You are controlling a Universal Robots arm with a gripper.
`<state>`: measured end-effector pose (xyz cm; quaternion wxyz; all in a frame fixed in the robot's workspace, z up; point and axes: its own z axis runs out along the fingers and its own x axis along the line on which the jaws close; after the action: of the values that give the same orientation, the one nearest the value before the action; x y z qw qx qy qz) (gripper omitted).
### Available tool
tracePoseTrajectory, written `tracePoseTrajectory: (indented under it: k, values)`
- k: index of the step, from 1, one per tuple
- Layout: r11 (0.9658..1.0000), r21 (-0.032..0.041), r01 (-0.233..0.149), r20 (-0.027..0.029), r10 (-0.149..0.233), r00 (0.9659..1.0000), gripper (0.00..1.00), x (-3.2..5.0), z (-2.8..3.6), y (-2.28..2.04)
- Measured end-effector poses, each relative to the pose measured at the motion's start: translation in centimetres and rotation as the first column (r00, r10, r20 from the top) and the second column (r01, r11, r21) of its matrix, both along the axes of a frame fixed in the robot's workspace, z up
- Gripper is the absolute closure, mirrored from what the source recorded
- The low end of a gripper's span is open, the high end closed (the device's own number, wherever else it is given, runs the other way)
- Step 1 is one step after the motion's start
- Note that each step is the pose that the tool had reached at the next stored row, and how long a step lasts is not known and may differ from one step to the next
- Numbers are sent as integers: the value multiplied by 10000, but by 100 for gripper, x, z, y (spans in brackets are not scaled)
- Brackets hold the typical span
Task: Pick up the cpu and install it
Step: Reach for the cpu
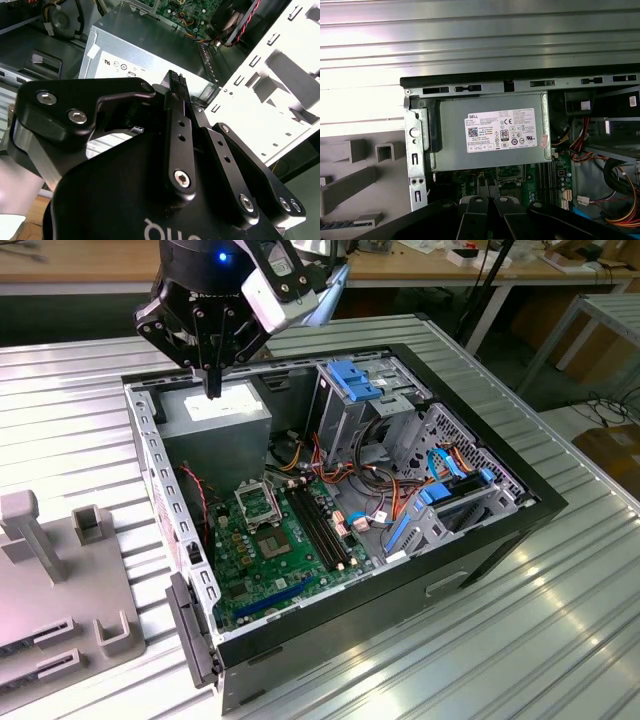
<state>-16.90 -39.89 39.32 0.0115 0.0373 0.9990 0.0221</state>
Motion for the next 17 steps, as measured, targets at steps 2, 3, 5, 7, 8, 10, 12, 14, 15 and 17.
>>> tracePoseTrajectory:
  k: [2, 3, 5, 7, 8, 10, 12, 14, 15, 17]
  values:
    - [10000, -1, 1, 0, -1, 10000, 89, 4, 1, 0]
    - [10000, -1, 2, 0, -2, 10000, 89, 4, 0, 0]
    - [10000, 0, 3, 1, -3, 10000, 89, 5, 0, 0]
    - [10000, -1, 2, 1, -2, 10000, 89, 5, 0, 0]
    - [10000, -1, 1, 1, -1, 10000, 89, 4, 0, 0]
    - [10000, 0, 2, 1, -2, 10000, 89, -3, 0, 0]
    - [10000, 0, 1, 0, -1, 10000, 89, -8, 1, 0]
    - [10000, 0, 0, 0, 0, 10000, 89, -8, 0, 0]
    - [10000, -1, 2, 1, -2, 10000, 89, -7, 0, 0]
    - [10000, -1, 2, 1, -2, 10000, 89, 2, 1, 0]
